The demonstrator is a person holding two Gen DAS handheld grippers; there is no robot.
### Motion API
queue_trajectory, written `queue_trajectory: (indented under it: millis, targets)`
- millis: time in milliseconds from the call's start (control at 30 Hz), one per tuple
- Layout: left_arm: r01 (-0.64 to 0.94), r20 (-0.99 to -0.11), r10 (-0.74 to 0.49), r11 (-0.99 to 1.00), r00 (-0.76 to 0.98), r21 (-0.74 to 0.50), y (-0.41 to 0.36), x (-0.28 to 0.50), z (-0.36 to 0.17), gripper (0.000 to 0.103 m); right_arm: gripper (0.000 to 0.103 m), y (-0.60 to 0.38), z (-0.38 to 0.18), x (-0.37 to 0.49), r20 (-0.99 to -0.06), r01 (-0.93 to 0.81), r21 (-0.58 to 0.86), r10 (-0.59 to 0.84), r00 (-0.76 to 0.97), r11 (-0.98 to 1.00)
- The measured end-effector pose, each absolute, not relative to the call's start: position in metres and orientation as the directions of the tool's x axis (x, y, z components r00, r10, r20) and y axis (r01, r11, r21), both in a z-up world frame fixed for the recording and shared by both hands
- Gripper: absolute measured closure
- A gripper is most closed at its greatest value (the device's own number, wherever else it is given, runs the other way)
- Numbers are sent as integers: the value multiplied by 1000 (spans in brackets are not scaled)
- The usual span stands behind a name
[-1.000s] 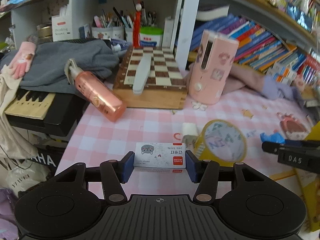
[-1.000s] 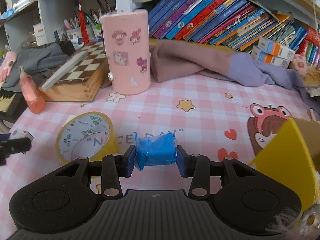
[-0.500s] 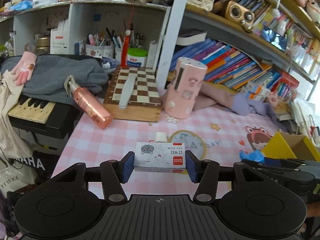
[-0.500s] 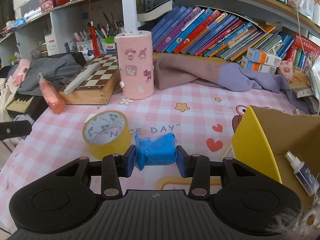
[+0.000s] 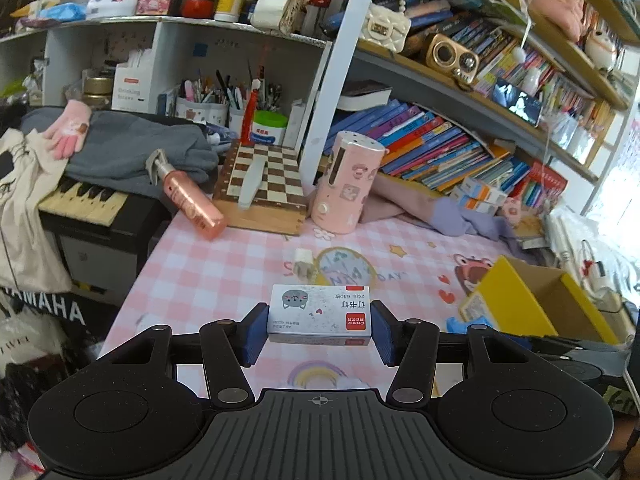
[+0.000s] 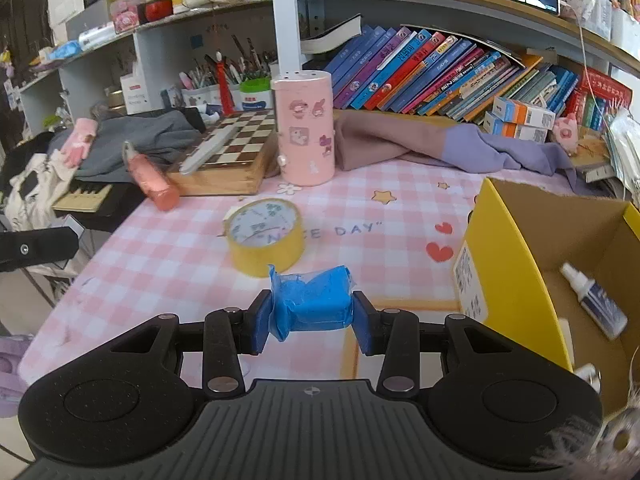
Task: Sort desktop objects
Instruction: 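Carry the blue block and white-red box with both tools toward the yellow box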
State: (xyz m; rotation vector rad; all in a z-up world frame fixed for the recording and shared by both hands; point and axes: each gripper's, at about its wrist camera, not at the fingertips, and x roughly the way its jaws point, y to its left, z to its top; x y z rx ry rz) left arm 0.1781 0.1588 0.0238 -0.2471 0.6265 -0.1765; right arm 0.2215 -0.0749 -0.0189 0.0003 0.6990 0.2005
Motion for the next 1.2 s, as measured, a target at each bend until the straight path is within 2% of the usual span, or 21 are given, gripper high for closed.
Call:
queue_trajectory:
  millis: [667, 1200]
  targets:
    - [174, -561, -342, 927, 754, -332, 154, 77, 21, 51, 65, -74, -12, 93, -647, -153, 109, 187, 739, 982]
    - [391, -581, -534, 846, 614, -364, 96, 68, 9, 51, 65, -117, -21, 35, -697, 15, 121, 74, 713, 993]
